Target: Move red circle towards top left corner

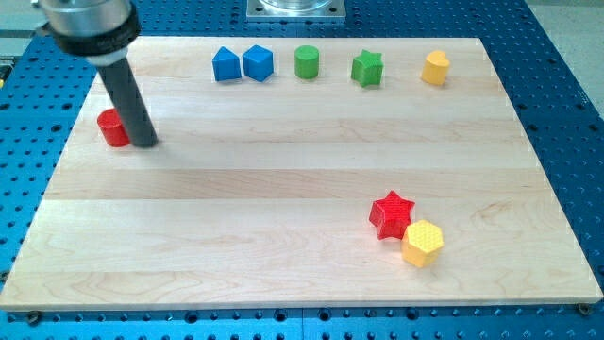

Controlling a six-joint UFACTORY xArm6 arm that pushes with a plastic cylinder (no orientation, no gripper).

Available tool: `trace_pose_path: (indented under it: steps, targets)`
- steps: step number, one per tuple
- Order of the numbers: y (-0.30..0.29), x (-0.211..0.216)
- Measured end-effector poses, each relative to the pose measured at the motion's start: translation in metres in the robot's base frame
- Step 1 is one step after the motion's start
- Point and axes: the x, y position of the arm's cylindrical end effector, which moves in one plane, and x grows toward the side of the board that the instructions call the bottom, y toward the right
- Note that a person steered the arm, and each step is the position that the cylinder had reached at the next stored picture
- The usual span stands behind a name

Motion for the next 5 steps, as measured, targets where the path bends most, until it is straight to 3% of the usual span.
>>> trace_pose_path:
  steps: [1, 2, 4, 5]
  targets:
    - [-0.018, 0.05]
    - [-0.05, 0.01]
    - [-0.017, -0.071]
    - [-0.055, -0.051]
